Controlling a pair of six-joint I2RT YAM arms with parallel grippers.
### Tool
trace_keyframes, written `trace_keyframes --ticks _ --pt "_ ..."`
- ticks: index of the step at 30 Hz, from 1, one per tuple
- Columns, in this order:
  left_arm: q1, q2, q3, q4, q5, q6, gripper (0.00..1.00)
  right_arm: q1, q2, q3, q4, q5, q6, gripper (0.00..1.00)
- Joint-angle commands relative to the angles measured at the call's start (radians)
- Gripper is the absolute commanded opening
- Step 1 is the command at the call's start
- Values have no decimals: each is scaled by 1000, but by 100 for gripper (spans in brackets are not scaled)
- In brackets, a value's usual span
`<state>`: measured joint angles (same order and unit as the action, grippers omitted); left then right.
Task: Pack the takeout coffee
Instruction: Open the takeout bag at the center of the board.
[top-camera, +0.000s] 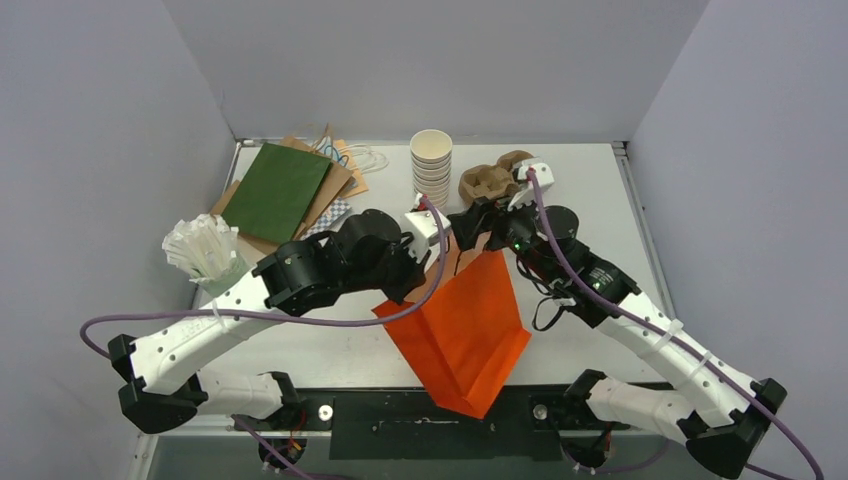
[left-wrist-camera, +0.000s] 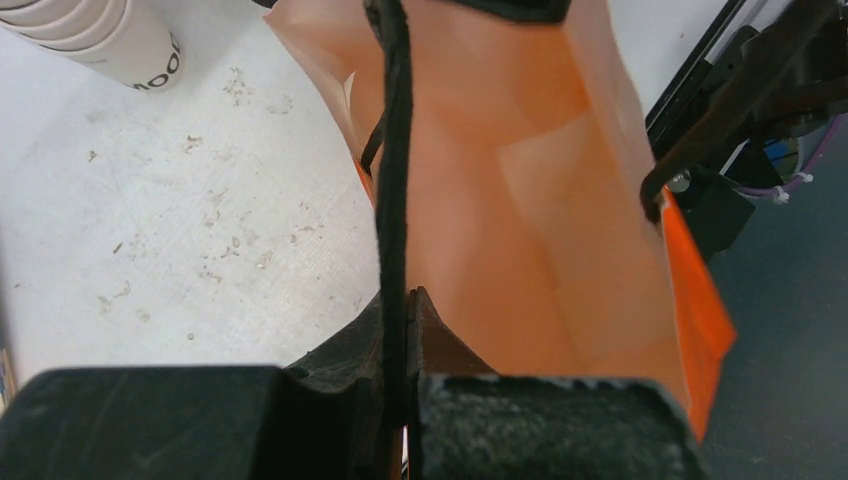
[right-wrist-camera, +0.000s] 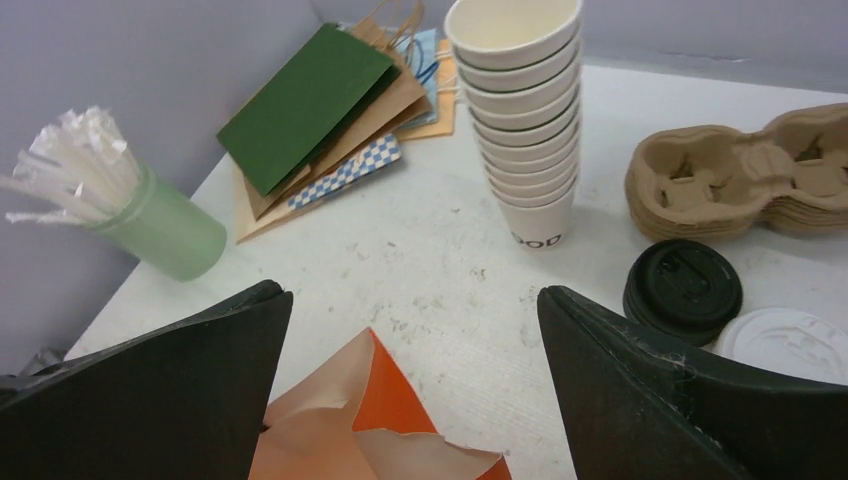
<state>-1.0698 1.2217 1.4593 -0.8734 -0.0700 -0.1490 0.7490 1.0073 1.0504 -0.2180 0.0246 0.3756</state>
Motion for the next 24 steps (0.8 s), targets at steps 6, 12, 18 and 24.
trace_keyframes --ticks 6,12,18,24 --pt "1 -8 -65 1 -2 -3 0 -4 -22 37 51 368 200 100" --pt "1 -51 -64 17 -70 -12 15 -4 -4 21 44 326 161 100" --pt "1 -95 -14 63 -122 -7 39 1 36 43 6 309 203 100" --pt "1 -178 -11 206 -120 24 56 16 78 41 17 312 220 100"
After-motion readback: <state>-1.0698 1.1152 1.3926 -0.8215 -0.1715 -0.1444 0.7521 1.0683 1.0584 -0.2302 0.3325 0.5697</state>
